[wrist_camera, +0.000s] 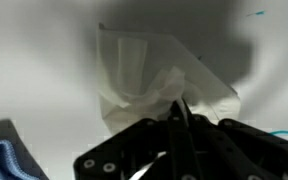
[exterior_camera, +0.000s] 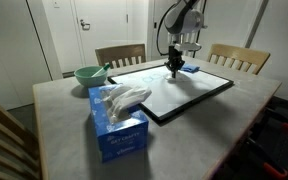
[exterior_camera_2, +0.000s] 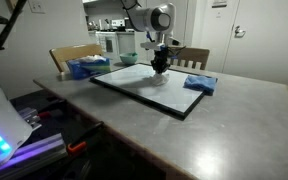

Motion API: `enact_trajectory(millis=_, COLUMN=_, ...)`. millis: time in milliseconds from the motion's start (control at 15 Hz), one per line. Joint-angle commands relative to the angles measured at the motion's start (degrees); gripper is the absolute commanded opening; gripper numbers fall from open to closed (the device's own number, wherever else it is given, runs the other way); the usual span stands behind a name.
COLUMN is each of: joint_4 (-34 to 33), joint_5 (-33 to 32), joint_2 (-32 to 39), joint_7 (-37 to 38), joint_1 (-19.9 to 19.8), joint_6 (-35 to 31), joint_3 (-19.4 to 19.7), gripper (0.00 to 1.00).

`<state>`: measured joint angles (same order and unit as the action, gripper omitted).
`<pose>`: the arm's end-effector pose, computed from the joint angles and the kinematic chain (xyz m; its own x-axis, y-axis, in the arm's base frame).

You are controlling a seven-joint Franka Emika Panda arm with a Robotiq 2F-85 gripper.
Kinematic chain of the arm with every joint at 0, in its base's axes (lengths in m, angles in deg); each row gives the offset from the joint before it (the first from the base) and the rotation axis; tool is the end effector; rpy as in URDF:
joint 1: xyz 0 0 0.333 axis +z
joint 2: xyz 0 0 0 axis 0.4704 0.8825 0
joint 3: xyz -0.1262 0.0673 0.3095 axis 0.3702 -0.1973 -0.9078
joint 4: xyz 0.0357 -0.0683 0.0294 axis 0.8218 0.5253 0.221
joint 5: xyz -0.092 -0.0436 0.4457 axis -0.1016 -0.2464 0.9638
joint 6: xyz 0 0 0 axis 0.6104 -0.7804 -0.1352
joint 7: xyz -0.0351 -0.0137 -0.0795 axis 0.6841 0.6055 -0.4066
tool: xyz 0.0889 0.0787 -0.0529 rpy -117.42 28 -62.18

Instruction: Pick up the wipe and rub the white board

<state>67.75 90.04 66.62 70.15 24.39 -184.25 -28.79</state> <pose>0.7071 -0.0788 0.1016 0.9718 -0.1920 -0.1366 -0.1938 -0.9810 0.0003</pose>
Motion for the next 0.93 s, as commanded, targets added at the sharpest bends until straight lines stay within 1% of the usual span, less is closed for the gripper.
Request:
enact_trajectory(millis=0, joint_4=-1.0, joint_5=0.8, joint_2=3.1, joint_7=-2.8, joint_1=0.2, joint_6=0.9, joint_3=-3.1, gripper=0.00)
enact_trajectory(millis=200, joint_4=-1.0, joint_5=0.4, joint_2=3.0, joint_7=-5.0, joint_1=1.1, joint_6=1.8, joint_3=-5.1, gripper=0.00)
enact_trajectory(millis=333, joint_4=-1.4, joint_5=0.0, joint_2=3.4, joint_7=-5.2, joint_1=1.6, joint_6=1.7, joint_3=-5.2, gripper=0.00)
enact_trajectory(millis=600, joint_4=-1.1, joint_5=-2.5, joint_2=3.9, joint_7=-2.4, joint_1=1.8, joint_6=-0.9, joint_3=-1.5, gripper=0.00)
enact_trajectory(millis=733, joint_4=-1.2, joint_5=-3.5, joint_2=4.3, joint_7=0.3, joint_1=1.9, joint_6=-2.9, joint_3=1.1, gripper=0.00)
enact_trajectory(millis=867, joint_4=-1.7, joint_5=-4.3, joint_2=4.7, joint_7=2.3, joint_1=1.8, joint_6=-4.1, joint_3=2.8, gripper=0.00)
